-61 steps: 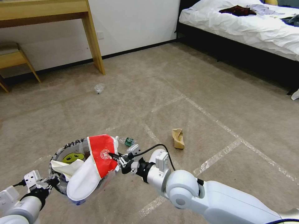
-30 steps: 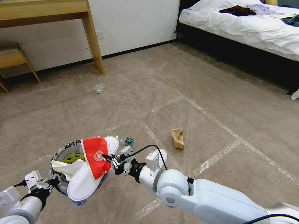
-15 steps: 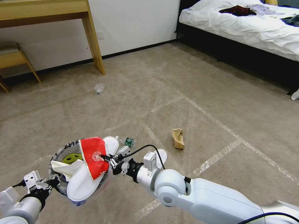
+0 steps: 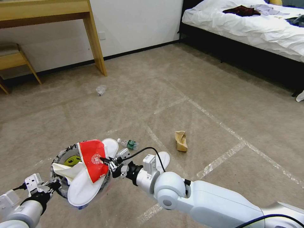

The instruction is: Pick up the trash bin and place the garbage on the floor into it.

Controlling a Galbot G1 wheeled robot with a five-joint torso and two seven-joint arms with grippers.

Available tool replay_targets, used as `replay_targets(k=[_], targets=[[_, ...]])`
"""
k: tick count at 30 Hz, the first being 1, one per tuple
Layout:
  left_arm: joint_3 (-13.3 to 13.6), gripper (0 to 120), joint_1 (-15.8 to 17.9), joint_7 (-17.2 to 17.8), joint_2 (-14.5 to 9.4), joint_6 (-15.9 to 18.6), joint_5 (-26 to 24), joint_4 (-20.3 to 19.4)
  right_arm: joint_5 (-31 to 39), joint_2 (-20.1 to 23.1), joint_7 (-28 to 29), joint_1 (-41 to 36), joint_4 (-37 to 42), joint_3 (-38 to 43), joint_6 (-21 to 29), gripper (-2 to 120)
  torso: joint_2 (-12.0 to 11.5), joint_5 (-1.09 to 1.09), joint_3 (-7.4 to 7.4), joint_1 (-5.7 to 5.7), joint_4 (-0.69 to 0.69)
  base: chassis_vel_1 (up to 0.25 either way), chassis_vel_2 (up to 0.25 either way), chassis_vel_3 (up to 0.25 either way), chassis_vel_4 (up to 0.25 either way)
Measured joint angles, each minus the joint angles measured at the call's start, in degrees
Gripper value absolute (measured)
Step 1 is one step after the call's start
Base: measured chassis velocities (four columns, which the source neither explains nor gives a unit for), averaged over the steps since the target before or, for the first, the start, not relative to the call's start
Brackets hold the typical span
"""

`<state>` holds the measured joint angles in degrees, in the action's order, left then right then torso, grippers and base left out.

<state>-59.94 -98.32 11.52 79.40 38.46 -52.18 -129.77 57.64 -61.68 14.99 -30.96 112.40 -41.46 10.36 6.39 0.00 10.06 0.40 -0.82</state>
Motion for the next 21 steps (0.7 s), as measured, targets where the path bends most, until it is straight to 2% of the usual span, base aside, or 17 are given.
replay_targets(k=[21], targets=[[0.26,1,0.36,-0.06,0.18,0.16,-0.09,0.05,0.06,-3.83,0.27,2.51,-3.4,-2.33,-0.37,0,0.0,0.0,0.0,0.0,0.0,0.0,0.0,0.0,0.0]])
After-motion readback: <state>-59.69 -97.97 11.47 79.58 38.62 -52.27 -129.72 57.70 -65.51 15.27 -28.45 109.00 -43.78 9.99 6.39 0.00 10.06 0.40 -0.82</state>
